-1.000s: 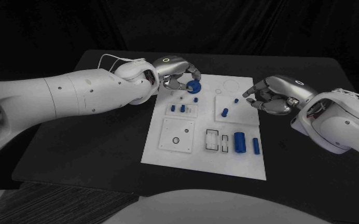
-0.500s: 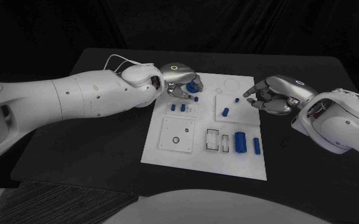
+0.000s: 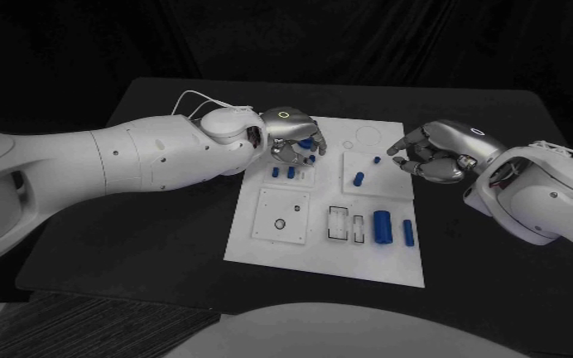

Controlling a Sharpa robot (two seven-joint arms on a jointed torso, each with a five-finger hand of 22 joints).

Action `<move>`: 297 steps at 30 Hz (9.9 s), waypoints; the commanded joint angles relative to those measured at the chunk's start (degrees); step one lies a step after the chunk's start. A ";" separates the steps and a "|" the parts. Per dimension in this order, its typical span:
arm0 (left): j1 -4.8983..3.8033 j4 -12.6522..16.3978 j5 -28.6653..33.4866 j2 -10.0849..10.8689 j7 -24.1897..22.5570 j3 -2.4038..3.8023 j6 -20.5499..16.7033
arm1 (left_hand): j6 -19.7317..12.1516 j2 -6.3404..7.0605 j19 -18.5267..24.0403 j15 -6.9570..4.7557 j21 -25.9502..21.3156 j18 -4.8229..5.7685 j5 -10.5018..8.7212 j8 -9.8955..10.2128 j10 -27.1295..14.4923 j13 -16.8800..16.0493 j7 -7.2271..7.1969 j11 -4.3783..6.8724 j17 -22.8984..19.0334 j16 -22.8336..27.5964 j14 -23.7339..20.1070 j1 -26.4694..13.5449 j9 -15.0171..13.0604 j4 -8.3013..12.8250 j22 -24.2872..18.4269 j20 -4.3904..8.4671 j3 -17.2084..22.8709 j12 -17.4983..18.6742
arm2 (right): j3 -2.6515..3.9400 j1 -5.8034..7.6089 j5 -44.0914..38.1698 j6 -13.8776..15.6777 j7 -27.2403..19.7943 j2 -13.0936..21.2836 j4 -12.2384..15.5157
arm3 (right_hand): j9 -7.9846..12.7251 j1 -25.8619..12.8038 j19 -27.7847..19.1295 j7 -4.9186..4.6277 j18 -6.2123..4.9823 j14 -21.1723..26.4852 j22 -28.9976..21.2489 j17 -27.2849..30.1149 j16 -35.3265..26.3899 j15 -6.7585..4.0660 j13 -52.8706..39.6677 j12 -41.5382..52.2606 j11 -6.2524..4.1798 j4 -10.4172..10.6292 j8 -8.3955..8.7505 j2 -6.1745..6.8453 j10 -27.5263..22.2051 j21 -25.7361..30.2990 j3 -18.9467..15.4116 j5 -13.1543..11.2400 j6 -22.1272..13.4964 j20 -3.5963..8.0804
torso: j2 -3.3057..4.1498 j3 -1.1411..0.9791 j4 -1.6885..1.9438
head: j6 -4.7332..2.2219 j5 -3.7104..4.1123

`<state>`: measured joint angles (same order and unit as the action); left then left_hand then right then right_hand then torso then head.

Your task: Assemble the parts on the task board

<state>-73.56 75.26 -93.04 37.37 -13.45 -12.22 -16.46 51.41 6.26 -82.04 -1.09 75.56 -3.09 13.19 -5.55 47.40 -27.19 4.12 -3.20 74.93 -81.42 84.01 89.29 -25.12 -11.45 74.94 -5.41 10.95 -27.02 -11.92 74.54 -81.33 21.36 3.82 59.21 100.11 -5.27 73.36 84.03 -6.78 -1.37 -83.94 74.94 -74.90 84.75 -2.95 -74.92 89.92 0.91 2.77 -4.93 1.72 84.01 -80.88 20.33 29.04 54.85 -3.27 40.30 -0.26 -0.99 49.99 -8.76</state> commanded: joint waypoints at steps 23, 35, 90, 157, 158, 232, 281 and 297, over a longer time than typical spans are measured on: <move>0.63 -2.39 -0.37 -2.08 2.37 0.05 2.46 | 1.21 1.22 -0.09 -0.08 -0.03 -0.30 3.83 0.57 -1.11 1.34 0.36 -0.67 4.55 0.21 0.17 -0.08 1.79 1.79 10.57 0.36 4.92 1.16 | 0.02 -0.16 -0.07 -0.26 0.25 -0.17 -0.22 | -0.06 0.24 1.73 -0.10 -1.01 -3.91 11.88 -4.43 -0.18 0.38 -14.26 -0.36 0.60 0.26 0.33 -0.25 5.44 0.36 0.21 0.19 -0.10 -0.32 | -0.17 -0.05 -0.07 | 0.01 0.40; 1.01 -3.56 -0.37 -2.89 2.15 0.05 3.43 | 3.31 1.34 -0.26 -0.48 0.16 -0.28 1.87 0.14 2.73 2.74 0.61 0.08 4.27 0.08 0.24 -1.82 2.28 2.53 10.63 0.59 6.95 1.15 | 0.02 -0.18 -0.07 -0.10 0.16 -0.28 -0.26 | -0.06 0.24 1.73 -0.10 -1.01 -3.91 11.88 -4.43 -0.18 0.38 -14.26 -0.36 0.60 0.26 0.33 -0.25 5.44 0.36 0.21 0.19 -0.10 -0.32 | -0.15 -0.05 -0.01 | 0.01 0.48; -1.58 1.79 -0.37 6.56 -2.21 0.06 -0.87 | 10.15 0.91 -0.39 -1.54 -1.16 -0.41 -2.93 1.90 13.87 13.60 1.07 1.08 -1.32 3.11 -0.15 -3.57 5.70 7.30 10.40 1.66 12.84 15.01 | 0.01 -0.85 -0.07 -0.32 0.09 -0.51 -1.03 | -0.12 0.29 1.54 -0.13 -1.11 -3.82 11.74 -4.03 -0.39 0.47 -13.98 -0.51 0.70 0.26 0.31 -0.20 5.25 0.79 0.20 0.21 0.11 -0.38 | -0.12 -0.05 0.10 | 0.01 0.16; 0.37 0.39 -0.37 5.04 1.10 0.04 4.89 | 8.93 1.67 0.06 -1.46 -2.08 -0.56 -2.40 1.89 13.69 14.81 0.67 1.03 -3.12 4.25 -1.24 -3.19 6.81 7.59 10.24 1.60 13.38 16.83 | 0.01 -1.24 -0.07 -0.78 0.22 -0.56 -1.03 | -0.15 0.37 1.50 -0.16 -1.13 -3.79 11.72 -3.95 -0.45 0.51 -13.87 -0.57 0.73 0.25 0.40 -0.17 5.19 0.88 0.23 0.21 0.16 -0.44 | -0.15 -0.05 0.03 | 0.01 -0.06; 0.43 0.32 -0.37 5.00 1.22 0.04 4.93 | 8.53 1.73 0.07 -1.47 -2.10 -0.56 -2.51 1.98 13.46 14.90 0.58 1.05 -3.09 4.22 -1.24 -3.24 6.93 7.58 10.24 1.60 13.41 17.01 | 0.01 -1.24 -0.07 -0.78 0.24 -0.53 -1.02 | -0.15 0.37 1.50 -0.16 -1.13 -3.79 11.72 -3.95 -0.45 0.51 -13.87 -0.57 0.73 0.25 0.40 -0.17 5.19 0.88 0.23 0.21 0.16 -0.44 | -0.14 -0.06 0.02 | 0.01 -0.04; -1.31 4.37 85.20 14.09 -35.02 0.02 19.76 | -43.29 -9.01 82.10 2.73 -75.38 -6.58 -10.18 4.39 -46.82 26.93 -5.74 6.79 -74.93 81.42 -84.01 -28.67 23.93 -5.38 -73.12 -1.79 -18.18 26.60 | 0.03 4.26 -22.62 -9.35 1.11 -6.39 -9.52 | -3.35 6.20 -5.59 2.64 -3.95 2.95 7.92 9.22 -7.91 2.21 59.26 -68.10 3.99 5.09 -0.99 6.88 -42.40 16.67 -9.75 -17.31 0.61 -2.24 | 0.47 0.60 1.59 | 0.01 1.53; 0.31 4.16 85.41 13.50 -31.79 0.01 23.71 | -38.56 -15.10 81.05 7.29 -74.60 -7.27 2.31 3.76 -46.29 26.74 -0.90 1.87 -74.93 81.42 -84.01 -16.30 23.41 -4.48 -68.78 -7.53 -23.23 26.19 | 0.03 -0.32 -22.75 -5.00 -3.29 -9.77 -13.51 | -7.81 10.40 -5.31 1.47 -3.97 3.37 7.99 10.45 -8.50 1.21 60.30 -63.91 2.87 4.53 -0.85 7.24 -31.88 17.82 -3.91 -3.88 0.80 -1.14 | 0.90 0.99 2.33 | 0.01 3.55; 0.43 3.81 85.41 13.15 -31.09 0.01 24.51 | -35.55 -15.86 80.29 8.40 -74.28 -7.27 5.93 3.13 -46.13 26.69 0.20 0.99 -74.93 81.42 -84.01 -13.29 23.06 -3.03 -67.63 -8.42 -23.44 26.05 | 0.03 -0.95 -22.74 -5.70 -3.98 -10.32 -14.19 | -9.62 9.58 -5.41 0.56 -4.02 3.49 7.95 10.65 -8.60 1.23 60.81 -64.83 2.79 4.41 -2.56 7.30 -31.73 17.99 -3.04 -3.97 3.84 -1.22 | 0.87 1.05 2.29 | 0.01 3.34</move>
<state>-73.19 79.03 -8.08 50.64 -38.78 -12.27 7.03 15.71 -9.68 -1.80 6.90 1.08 -9.76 19.10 -2.23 1.33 -0.42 4.40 -1.77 0.07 -0.21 -0.06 75.70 -2.02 -14.80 7.32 -13.43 -12.55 -0.60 -11.91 73.77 -103.54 15.48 0.26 48.94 85.96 -14.90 83.52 78.81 -6.25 -4.94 -80.71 74.92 -64.30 76.36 -1.70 -14.15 25.34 3.66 7.26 -7.17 8.91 52.16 -63.22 16.95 25.26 58.27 -4.59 41.20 0.75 1.35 50.00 -5.42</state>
